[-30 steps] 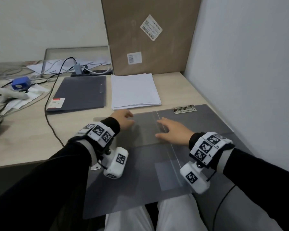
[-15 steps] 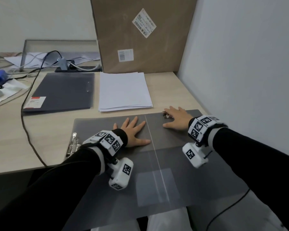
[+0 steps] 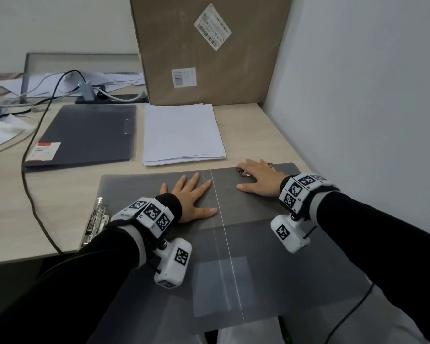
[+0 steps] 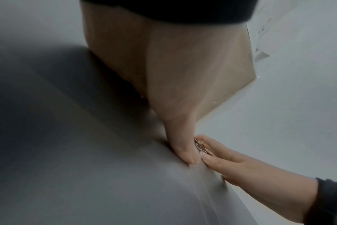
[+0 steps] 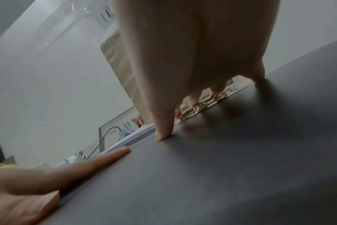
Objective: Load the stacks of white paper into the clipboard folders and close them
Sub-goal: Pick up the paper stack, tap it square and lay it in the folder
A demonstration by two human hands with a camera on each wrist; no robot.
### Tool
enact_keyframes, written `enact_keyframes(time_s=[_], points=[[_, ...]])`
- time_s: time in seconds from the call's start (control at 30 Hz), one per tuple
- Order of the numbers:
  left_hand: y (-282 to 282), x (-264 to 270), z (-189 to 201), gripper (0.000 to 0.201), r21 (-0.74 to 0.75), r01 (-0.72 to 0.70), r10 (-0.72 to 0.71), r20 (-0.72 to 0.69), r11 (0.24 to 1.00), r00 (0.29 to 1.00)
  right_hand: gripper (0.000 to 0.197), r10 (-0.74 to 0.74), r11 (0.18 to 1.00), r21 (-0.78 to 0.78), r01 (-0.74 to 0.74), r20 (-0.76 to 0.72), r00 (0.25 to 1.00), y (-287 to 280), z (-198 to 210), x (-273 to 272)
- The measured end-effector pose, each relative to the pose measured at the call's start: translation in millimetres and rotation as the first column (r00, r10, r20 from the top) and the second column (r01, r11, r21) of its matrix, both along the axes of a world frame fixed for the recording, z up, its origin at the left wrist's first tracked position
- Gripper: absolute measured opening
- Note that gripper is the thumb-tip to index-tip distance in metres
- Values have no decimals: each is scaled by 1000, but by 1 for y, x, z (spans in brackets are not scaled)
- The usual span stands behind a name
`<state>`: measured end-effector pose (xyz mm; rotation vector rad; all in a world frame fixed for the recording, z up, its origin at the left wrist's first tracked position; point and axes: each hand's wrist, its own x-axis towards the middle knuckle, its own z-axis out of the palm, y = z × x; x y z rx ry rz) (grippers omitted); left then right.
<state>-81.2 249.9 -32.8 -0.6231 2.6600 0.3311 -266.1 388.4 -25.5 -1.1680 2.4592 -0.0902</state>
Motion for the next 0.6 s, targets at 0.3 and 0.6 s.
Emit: enact_keyframes(time_s=[0.3, 0.6], points=[[0, 3, 1, 84, 41, -16, 18, -39, 999, 999, 14, -435, 723, -586, 367, 27, 900, 11, 29, -18], [-1, 2, -2, 84, 45, -27, 31, -80, 999, 996, 46, -439, 898, -72, 433, -94, 894, 49, 26, -38]])
